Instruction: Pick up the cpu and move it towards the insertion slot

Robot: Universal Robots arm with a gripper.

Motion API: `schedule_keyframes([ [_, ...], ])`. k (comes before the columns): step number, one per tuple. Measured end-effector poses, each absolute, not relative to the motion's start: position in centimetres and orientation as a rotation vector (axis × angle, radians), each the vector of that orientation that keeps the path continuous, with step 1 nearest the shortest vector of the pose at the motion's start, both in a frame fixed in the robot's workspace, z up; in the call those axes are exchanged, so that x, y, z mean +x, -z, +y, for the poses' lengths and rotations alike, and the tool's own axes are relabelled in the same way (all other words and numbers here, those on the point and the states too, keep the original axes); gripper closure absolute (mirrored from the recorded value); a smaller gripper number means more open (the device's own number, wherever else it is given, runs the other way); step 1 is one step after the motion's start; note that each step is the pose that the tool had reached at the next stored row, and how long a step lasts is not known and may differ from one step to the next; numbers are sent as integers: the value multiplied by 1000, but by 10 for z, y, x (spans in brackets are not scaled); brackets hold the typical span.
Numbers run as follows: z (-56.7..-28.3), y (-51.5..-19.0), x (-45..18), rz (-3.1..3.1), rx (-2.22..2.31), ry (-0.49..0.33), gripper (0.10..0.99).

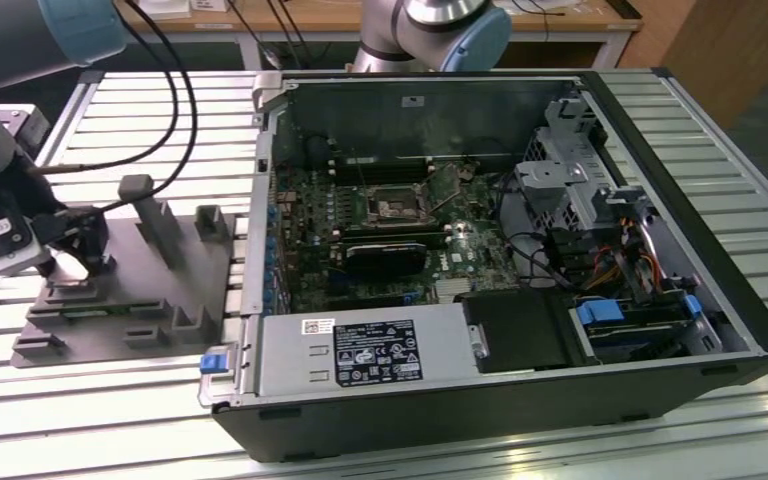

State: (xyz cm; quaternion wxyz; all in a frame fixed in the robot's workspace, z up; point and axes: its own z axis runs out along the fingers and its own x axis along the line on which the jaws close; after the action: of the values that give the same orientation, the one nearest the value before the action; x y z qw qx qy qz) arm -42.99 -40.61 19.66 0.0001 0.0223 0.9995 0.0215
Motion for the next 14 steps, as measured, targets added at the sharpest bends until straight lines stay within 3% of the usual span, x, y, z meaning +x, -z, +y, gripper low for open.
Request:
schedule_keyframes([
  [14,-406,-208,-430,3140,70,-70,541],
])
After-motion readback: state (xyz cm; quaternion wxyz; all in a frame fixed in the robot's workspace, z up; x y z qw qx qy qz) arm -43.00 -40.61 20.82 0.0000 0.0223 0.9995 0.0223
